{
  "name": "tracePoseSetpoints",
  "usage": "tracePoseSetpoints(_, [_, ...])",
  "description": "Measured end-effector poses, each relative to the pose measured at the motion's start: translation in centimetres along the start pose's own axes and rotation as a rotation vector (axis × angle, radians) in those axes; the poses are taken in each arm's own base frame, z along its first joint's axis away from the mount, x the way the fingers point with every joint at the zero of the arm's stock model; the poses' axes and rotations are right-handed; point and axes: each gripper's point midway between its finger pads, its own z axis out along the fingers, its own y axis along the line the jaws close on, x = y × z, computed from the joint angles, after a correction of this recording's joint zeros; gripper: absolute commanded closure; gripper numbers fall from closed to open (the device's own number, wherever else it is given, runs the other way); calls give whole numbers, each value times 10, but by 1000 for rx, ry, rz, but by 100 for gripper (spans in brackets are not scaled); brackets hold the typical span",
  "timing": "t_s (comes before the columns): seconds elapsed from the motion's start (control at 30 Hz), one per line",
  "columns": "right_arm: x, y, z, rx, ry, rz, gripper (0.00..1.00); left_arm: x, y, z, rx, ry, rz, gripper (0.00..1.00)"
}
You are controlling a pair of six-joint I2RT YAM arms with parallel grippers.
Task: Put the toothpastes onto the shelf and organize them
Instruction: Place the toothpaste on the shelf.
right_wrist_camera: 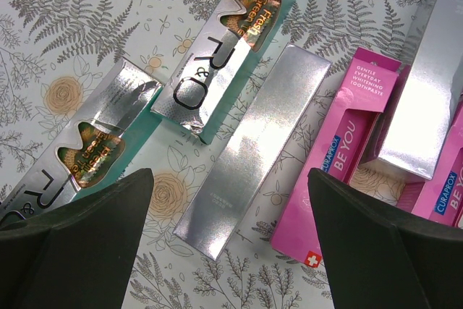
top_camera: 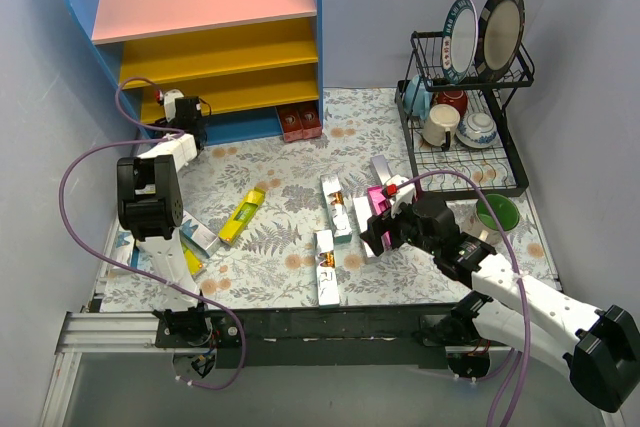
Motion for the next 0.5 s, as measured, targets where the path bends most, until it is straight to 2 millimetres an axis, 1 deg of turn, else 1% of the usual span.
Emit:
tracePoseSetpoints(0.13, [-1,0,0,0,-2,0,4,3,0,-1,1,1,-37,42])
tracePoseSetpoints(0.23, [-2,0,-1,-1,-8,-1,4,6,2,-7,9,8,-80,39])
tracePoseSetpoints(0.3, [-3,0,-2,-1,-12,-1,4,6,6,-18,20,12,-122,38])
tracePoseSetpoints(0.43, [-4,1,-2,-1,-16,-2,4,-2,13,-41,60,6,-233,38])
tracePoseSetpoints(0.5, [-4,1,-3,-2,-19,-2,4,-8,20,-49,82,5,-307,39])
